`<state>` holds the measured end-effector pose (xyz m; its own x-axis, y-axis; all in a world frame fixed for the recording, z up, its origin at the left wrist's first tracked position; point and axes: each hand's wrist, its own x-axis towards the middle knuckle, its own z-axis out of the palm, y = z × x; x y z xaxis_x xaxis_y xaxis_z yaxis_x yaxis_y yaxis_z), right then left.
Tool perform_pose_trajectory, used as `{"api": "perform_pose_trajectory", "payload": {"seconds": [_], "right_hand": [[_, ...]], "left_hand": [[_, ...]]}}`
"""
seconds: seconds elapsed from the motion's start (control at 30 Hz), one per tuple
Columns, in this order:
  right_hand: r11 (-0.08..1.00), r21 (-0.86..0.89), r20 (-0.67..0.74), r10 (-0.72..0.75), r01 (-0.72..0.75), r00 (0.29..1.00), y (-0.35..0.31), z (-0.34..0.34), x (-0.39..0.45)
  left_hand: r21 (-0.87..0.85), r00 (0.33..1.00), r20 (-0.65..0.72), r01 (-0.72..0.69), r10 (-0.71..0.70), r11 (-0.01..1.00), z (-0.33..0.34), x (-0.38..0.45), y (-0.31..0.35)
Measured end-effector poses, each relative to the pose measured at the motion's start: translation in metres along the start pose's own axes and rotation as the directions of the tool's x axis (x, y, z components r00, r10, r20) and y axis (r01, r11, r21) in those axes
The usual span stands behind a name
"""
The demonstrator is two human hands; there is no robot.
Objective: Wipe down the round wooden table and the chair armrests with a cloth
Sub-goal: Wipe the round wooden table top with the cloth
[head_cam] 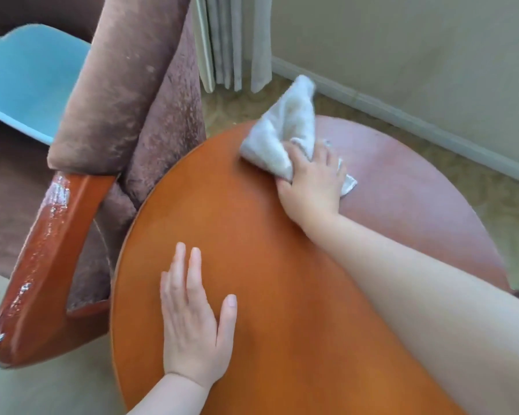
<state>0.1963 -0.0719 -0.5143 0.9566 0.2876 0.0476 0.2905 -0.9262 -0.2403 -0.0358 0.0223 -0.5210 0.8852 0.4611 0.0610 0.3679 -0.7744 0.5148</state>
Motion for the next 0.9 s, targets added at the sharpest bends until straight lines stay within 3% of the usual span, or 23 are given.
{"api": "perform_pose_trajectory", "payload": {"seconds": [0.03, 0.07, 0.1, 0.13, 0.17, 0.2, 0.23, 0.27, 0.3, 0.33, 0.37, 0.43, 0.47, 0.5, 0.57, 0.63, 0.67, 0.73, 0.77, 0.8, 0.83, 0.87, 0.9], "right_hand": [[0.955, 0.014, 0.048, -0.298, 0.297, 0.953, 0.007, -0.003, -0.024], [0.817, 0.039, 0.139, -0.574, 0.575, 0.807, 0.023, -0.01, -0.045], [0.603, 0.053, 0.231, -0.783, 0.796, 0.578, 0.049, -0.021, -0.056], [0.412, 0.059, 0.305, -0.875, 0.909, 0.377, 0.08, -0.033, -0.056], [0.357, 0.044, 0.351, -0.88, 0.933, 0.32, 0.105, -0.042, -0.051], [0.462, 0.005, 0.343, -0.834, 0.887, 0.433, 0.118, -0.047, -0.043], [0.693, -0.017, 0.263, -0.692, 0.72, 0.672, 0.116, -0.045, -0.033], [0.923, -0.026, 0.093, -0.381, 0.385, 0.92, 0.099, -0.035, -0.021], [0.998, 0.028, -0.091, 0.052, -0.05, 0.994, 0.071, -0.022, -0.007], [0.905, 0.144, -0.141, 0.419, -0.4, 0.897, 0.034, -0.011, 0.006], [0.791, 0.233, -0.064, 0.592, -0.565, 0.803, -0.004, -0.003, 0.01], [0.862, 0.193, -0.05, 0.486, -0.469, 0.873, -0.059, 0.012, 0.001], [0.971, 0.136, -0.023, 0.204, -0.199, 0.979, -0.07, 0.017, -0.019], [0.989, 0.081, 0.05, -0.131, 0.127, 0.99, -0.068, 0.015, -0.051], [0.805, 0.131, 0.175, -0.593, 0.579, 0.786, -0.026, 0.001, -0.112], [0.702, 0.11, 0.249, -0.704, 0.703, 0.665, 0.051, -0.025, -0.142], [0.767, 0.046, 0.23, -0.632, 0.64, 0.74, 0.087, -0.036, -0.154], [0.989, 0.021, 0.058, -0.148, 0.147, 0.987, 0.118, -0.05, -0.165], [0.969, 0.012, -0.114, 0.245, -0.246, 0.963, 0.115, -0.046, -0.167], [0.816, 0.04, -0.256, 0.567, -0.577, 0.783, 0.1, -0.035, -0.164], [0.659, 0.109, -0.283, 0.738, -0.744, 0.612, 0.073, -0.027, -0.156], [0.562, 0.187, -0.235, 0.822, -0.806, 0.519, 0.043, -0.021, -0.15], [0.546, 0.25, -0.218, 0.836, -0.8, 0.503, 0.017, -0.015, -0.15]], "left_hand": [[-0.045, 0.999, -0.046, -0.014, 0.012, 0.999, 0.0, -0.001, -0.001], [-0.064, 0.997, -0.076, -0.025, 0.02, 0.998, 0.0, -0.002, -0.001], [-0.065, 0.996, -0.09, -0.026, 0.02, 0.998, 0.001, -0.002, -0.002], [-0.058, 0.996, -0.091, -0.022, 0.017, 0.998, 0.001, -0.002, -0.003], [-0.048, 0.996, -0.085, -0.017, 0.013, 0.999, 0.002, -0.002, -0.003], [-0.041, 0.997, -0.074, -0.01, 0.007, 0.999, 0.002, -0.002, -0.003], [-0.032, 0.998, -0.06, -0.001, -0.001, 0.999, 0.002, -0.003, -0.004], [-0.02, 0.999, -0.048, 0.005, -0.006, 1.0, 0.002, -0.003, -0.004], [-0.007, 0.999, -0.039, 0.01, -0.01, 1.0, 0.003, -0.003, -0.004], [0.004, 0.999, -0.037, 0.016, -0.016, 1.0, 0.003, -0.002, -0.004], [0.011, 0.999, -0.039, 0.024, -0.024, 1.0, 0.004, -0.002, -0.003], [-0.008, 0.998, -0.049, 0.046, -0.047, 0.999, 0.004, 0.0, -0.001], [-0.032, 0.996, -0.061, 0.06, -0.062, 0.998, 0.005, 0.002, 0.0], [-0.067, 0.996, -0.062, 0.063, -0.067, 0.996, 0.002, 0.002, -0.003], [-0.142, 0.993, -0.085, 0.063, -0.076, 0.988, 0.0, -0.001, -0.006], [-0.179, 0.99, -0.094, 0.09, -0.108, 0.98, -0.001, 0.001, -0.005], [-0.16, 0.991, -0.066, 0.101, -0.113, 0.982, -0.001, 0.002, -0.005], [-0.078, 0.995, -0.005, 0.101, -0.102, 0.992, -0.002, 0.001, -0.008], [-0.047, 0.995, 0.03, 0.097, -0.096, 0.994, -0.002, 0.001, -0.008], [-0.025, 0.993, 0.063, 0.101, -0.099, 0.995, -0.002, 0.001, -0.006], [-0.011, 0.99, 0.088, 0.109, -0.108, 0.994, -0.004, 0.0, -0.005], [-0.005, 0.986, 0.104, 0.128, -0.126, 0.992, -0.006, 0.0, -0.006], [-0.009, 0.983, 0.122, 0.136, -0.134, 0.991, -0.009, 0.002, -0.008]]}}
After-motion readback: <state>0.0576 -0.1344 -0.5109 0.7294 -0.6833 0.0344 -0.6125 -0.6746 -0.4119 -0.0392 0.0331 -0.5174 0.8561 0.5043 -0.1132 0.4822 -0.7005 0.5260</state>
